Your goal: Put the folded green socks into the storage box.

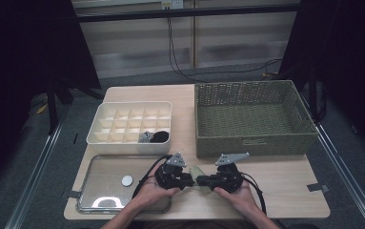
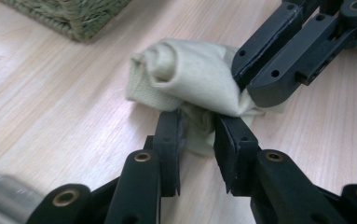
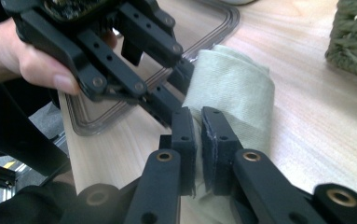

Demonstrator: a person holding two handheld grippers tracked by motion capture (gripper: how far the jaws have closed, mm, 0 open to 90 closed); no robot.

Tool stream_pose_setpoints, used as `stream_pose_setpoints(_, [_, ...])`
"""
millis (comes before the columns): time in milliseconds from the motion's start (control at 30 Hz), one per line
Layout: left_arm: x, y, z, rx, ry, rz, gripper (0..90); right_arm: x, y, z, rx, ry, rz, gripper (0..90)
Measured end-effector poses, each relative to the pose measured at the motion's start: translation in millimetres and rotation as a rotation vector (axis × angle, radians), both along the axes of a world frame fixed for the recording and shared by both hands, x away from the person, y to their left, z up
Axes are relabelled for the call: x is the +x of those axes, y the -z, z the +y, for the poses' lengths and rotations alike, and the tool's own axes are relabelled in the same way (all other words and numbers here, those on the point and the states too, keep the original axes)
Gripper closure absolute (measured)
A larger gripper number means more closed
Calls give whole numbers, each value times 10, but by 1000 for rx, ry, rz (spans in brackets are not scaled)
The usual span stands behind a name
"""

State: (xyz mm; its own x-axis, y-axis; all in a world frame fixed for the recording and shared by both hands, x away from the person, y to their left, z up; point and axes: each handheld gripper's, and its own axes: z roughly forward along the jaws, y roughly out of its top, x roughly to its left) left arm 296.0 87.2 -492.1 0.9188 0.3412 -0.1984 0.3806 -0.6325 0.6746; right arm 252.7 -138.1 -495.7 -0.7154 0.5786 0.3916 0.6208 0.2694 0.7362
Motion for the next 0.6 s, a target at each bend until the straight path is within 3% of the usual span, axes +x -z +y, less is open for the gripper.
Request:
stream_pose_setpoints(67, [29, -48, 63, 6, -35, -16, 706, -4, 15, 0, -5, -6, 1, 846])
stream_pose_setpoints(133, [69, -83, 130, -36, -49, -10, 698, -7, 30, 6, -7, -7, 3, 848])
stream_pose_setpoints(267, [104, -169, 212, -75, -78, -16, 636, -22, 62, 39, -14, -15, -6, 853])
stream_pose_setpoints(433, [121, -229, 114, -125, -67, -15, 558, -45, 79, 77, -25, -29, -12, 856])
stream_pose_setpoints(600, [177, -101, -15, -103, -61, 17, 558, -47, 74, 61, -28, -31, -7, 854])
